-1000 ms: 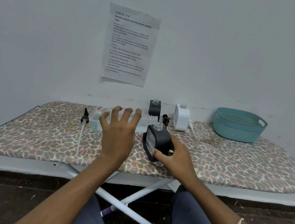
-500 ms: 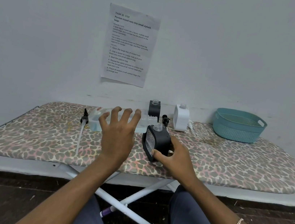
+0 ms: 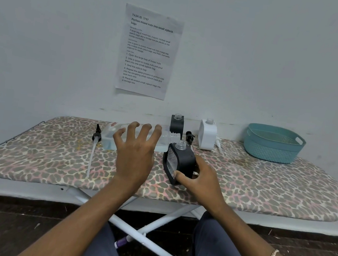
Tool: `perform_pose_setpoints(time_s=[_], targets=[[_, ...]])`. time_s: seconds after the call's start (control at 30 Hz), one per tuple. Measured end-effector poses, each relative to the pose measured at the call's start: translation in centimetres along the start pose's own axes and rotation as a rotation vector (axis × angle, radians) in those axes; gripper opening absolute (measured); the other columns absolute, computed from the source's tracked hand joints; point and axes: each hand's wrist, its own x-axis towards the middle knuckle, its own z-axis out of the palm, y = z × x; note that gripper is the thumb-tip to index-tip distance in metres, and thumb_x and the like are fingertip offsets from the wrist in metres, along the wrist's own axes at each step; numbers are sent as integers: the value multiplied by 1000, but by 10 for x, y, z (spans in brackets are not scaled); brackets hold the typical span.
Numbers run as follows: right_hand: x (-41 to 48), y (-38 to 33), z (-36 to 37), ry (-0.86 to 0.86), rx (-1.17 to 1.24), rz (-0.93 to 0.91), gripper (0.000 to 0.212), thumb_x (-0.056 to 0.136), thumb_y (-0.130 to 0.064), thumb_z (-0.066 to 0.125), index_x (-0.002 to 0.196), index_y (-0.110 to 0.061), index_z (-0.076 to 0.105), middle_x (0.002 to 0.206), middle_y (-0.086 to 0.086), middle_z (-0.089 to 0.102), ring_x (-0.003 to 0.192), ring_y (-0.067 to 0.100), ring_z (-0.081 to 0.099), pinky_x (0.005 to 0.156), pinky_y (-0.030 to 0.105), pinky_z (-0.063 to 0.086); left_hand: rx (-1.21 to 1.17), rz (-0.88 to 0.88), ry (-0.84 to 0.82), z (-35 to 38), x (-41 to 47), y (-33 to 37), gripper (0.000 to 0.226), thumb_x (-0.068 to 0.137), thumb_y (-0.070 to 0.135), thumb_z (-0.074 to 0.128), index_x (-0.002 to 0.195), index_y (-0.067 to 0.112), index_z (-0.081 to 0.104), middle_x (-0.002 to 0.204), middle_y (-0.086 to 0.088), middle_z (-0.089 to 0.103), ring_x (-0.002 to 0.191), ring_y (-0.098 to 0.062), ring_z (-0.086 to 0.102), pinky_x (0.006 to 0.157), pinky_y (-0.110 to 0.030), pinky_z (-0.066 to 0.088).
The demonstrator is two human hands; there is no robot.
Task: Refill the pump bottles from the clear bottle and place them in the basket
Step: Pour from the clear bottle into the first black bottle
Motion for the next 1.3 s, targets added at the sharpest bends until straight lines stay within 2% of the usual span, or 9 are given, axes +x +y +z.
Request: perform_pose_setpoints(time_s=[0.17, 0.53, 0.8, 0.97, 1.3], targets=[[0, -2, 0, 0, 6, 2, 43, 82, -30, 83, 115, -41, 59, 97, -17, 73, 91, -6, 66, 73, 6, 48, 3, -3, -3, 0, 0, 0, 74, 72, 1, 79, 140, 24, 59, 132, -2, 66, 127, -35, 53, 98, -56, 37], [0, 0, 0, -2, 8, -5, 39, 82, -30, 83, 115, -35, 62, 98, -12, 75, 90, 0, 68, 73, 13, 53, 7, 0, -6, -1, 1, 1, 74, 72, 0, 78, 140, 24, 59, 132, -3, 66, 127, -35, 52, 98, -56, 37], [0, 0, 0, 0, -3, 4, 38, 83, -27, 83, 113, -32, 61, 95, -14, 73, 90, -2, 65, 72, 9, 50, 16, -4, -21, -2, 1, 1, 73, 73, 0, 77, 140, 24, 59, 132, -3, 66, 128, -36, 53, 98, -56, 37], [0, 0, 0, -2, 1, 11, 40, 82, -28, 83, 116, -34, 62, 97, -19, 72, 91, -9, 64, 72, 5, 47, 21, -6, -24, -1, 1, 0, 74, 73, 0, 77, 140, 25, 59, 131, -2, 66, 127, -35, 52, 98, -55, 38], [1, 2, 0, -7, 3, 1, 46, 82, -30, 84, 123, -32, 62, 102, -19, 73, 94, -9, 65, 75, 5, 46, 18, -2, -11, -1, 1, 0, 74, 72, 0, 78, 140, 24, 59, 132, -2, 66, 127, -35, 51, 97, -56, 38]])
